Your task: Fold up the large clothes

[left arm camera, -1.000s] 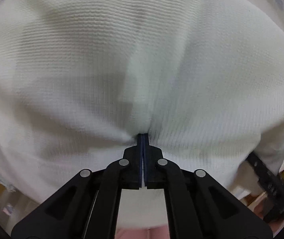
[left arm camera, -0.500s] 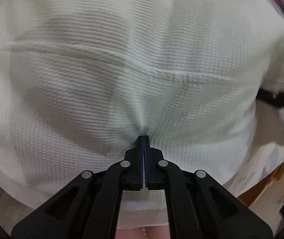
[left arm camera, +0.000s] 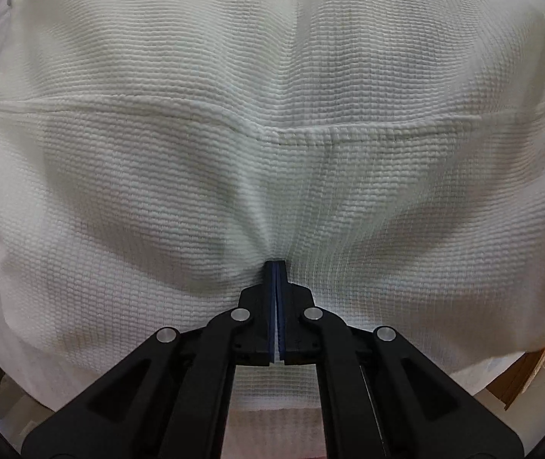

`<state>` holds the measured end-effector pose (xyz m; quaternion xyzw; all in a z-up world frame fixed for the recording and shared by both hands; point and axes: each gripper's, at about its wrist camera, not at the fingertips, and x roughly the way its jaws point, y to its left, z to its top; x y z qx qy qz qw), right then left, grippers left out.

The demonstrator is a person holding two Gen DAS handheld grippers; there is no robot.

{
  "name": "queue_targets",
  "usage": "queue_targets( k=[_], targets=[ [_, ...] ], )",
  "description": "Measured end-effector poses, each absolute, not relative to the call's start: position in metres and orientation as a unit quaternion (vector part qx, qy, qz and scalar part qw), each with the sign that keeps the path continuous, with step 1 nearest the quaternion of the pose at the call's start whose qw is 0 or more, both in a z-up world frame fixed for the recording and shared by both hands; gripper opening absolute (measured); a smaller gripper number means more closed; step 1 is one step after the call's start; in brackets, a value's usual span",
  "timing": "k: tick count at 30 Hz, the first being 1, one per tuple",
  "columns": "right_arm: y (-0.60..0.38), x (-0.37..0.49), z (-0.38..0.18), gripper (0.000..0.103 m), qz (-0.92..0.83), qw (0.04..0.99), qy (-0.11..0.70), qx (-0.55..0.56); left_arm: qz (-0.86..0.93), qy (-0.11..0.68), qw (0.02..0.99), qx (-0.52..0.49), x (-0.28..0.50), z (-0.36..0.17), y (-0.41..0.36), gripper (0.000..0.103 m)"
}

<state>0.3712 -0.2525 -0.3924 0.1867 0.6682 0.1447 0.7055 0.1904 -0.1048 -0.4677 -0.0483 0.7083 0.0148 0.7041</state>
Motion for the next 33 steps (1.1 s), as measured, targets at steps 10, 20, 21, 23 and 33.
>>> queue_targets(
  k=[10, 20, 21, 23, 33],
  targets=[
    [-0.188, 0.374, -0.357, 0.012, 0.21, 0.709, 0.662, 0.124, 0.015, 0.668, 0.744, -0.031, 0.112, -0.467, -0.142, 0.003],
    [-0.09, 0.378, -0.333, 0.012, 0.271, 0.71, 0.643, 0.097, -0.02, 0.66, 0.743, -0.104, 0.056, -0.415, -0.102, 0.001],
    [-0.082, 0.38, -0.331, 0.012, 0.273, 0.708, 0.644, 0.095, -0.023, 0.657, 0.745, -0.113, 0.049, -0.406, -0.093, 0.001],
    [-0.061, 0.38, -0.33, 0.012, 0.27, 0.707, 0.648, 0.081, -0.004, 0.645, 0.759, -0.087, 0.033, -0.385, -0.069, 0.001],
    [0.042, 0.389, -0.37, 0.012, 0.232, 0.681, 0.691, 0.069, 0.056, 0.636, 0.767, -0.07, -0.053, -0.342, 0.04, 0.002]
  ],
)
